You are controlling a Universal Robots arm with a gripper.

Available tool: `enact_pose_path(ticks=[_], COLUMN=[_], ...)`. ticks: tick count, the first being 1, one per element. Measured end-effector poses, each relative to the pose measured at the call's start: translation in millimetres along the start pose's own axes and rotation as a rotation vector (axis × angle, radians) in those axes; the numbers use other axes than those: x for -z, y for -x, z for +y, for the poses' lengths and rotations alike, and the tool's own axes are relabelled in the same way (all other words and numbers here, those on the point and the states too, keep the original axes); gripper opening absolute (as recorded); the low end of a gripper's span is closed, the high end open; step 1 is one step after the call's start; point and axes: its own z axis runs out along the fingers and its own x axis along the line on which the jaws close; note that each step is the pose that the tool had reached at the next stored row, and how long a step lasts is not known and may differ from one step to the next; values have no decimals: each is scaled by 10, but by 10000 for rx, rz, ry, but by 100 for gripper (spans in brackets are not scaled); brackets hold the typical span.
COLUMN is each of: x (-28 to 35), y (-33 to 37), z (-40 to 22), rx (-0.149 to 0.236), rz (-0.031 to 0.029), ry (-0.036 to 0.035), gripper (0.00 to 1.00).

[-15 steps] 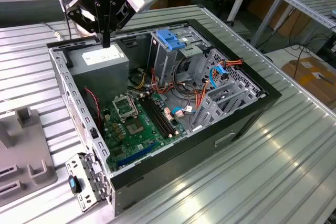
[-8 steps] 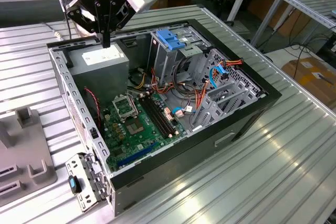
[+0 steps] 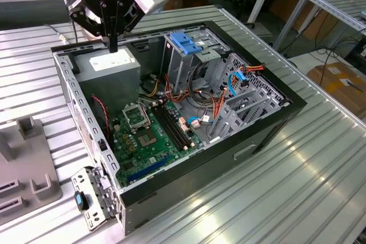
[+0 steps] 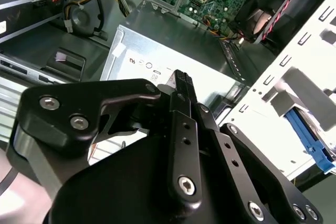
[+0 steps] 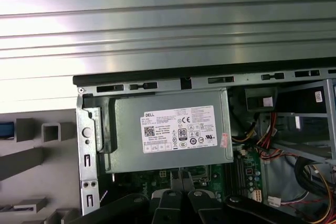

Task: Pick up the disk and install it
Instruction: 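Reach for the disk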

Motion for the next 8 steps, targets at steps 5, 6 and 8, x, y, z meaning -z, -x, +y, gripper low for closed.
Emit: enact_pose_path(ticks=[5, 6, 8], x=[1, 2, 2], y=[-109, -129, -170], z=[-8, -10, -13], rx=[-1, -1, 0], rz=[0, 0, 0], ry=[0, -2, -1], gripper=[11, 11, 11])
